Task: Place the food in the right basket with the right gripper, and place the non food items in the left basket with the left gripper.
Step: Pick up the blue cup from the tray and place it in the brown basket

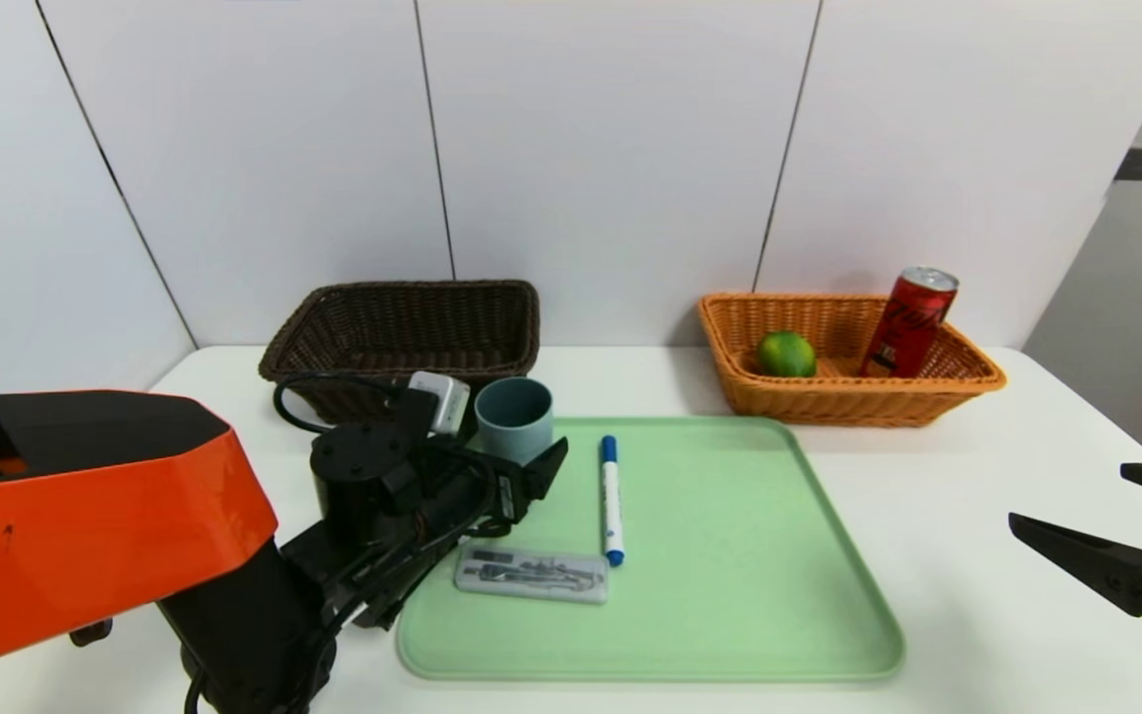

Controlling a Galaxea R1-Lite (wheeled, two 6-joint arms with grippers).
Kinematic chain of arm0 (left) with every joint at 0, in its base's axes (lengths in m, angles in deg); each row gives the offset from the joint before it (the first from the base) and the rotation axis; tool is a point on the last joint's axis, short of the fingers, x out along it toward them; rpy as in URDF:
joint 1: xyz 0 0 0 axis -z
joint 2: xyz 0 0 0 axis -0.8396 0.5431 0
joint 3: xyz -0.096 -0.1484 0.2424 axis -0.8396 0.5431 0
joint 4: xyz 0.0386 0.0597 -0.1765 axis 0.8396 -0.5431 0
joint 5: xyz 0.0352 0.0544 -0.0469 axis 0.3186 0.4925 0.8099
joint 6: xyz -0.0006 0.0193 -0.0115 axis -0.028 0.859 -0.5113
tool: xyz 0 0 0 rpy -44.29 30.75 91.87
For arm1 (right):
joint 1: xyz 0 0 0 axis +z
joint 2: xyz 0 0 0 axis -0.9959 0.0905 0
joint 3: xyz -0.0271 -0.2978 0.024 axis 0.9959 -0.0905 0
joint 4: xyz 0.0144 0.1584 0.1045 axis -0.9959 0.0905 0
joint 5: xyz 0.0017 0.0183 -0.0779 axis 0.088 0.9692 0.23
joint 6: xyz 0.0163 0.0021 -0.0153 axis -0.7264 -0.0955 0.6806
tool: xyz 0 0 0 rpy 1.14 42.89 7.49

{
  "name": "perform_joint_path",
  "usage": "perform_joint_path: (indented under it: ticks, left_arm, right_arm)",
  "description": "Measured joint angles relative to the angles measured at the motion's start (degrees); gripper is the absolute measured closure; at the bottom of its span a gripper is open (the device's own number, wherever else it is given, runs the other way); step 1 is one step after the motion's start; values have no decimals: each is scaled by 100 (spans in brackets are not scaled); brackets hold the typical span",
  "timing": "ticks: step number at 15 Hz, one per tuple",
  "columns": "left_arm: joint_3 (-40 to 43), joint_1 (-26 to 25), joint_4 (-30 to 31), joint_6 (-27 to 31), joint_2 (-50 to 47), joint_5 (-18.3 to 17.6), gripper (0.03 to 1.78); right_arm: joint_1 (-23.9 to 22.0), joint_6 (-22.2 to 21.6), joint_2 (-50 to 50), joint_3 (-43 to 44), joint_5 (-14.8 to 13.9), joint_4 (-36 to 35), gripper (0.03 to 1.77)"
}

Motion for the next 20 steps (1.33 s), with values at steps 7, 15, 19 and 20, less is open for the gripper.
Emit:
perform_joint_path:
  ticks: [7,15,19,20]
  left_arm:
    - [-143,6,2,0,59,39,12]
    - [-176,6,-2,0,61,89,69]
    - [-93,9,0,13,-94,63,69]
    - [-46,13,0,71,-174,50,69]
  right_arm:
    - [-6,6,9,0,10,27,10]
    - [-1,4,15,-33,18,-12,10]
    - [0,11,17,-39,16,5,10]
    - [2,13,17,-45,18,16,10]
